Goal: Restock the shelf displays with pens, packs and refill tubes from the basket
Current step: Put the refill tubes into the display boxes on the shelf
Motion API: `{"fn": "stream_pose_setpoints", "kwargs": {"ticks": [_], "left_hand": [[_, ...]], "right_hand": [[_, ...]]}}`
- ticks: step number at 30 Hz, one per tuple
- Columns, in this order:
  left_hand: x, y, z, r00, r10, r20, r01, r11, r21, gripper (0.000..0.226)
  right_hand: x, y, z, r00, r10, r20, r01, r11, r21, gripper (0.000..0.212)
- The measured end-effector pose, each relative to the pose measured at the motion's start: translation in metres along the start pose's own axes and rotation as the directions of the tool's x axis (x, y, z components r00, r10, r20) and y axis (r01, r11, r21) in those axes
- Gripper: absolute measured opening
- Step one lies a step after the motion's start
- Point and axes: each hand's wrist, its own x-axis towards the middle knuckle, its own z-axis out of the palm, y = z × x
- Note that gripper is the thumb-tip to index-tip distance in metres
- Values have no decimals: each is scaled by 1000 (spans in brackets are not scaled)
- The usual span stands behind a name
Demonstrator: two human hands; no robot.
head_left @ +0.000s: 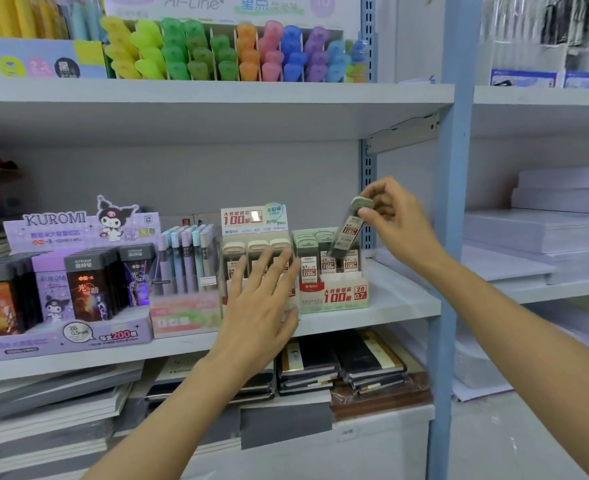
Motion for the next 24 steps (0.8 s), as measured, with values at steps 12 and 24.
{"fn": "stream_pose_setpoints", "kwargs": {"ticks": [12, 24], "left_hand": [[4, 4, 8, 999, -9, 40, 10, 1000, -17, 67], [7, 6, 12, 999, -19, 40, 17, 999, 45, 65]], "right_hand": [[6, 13, 26, 982, -66, 179, 92, 986, -141, 13], [5, 15, -3, 995, -65, 69, 68, 997, -33, 18]]}}
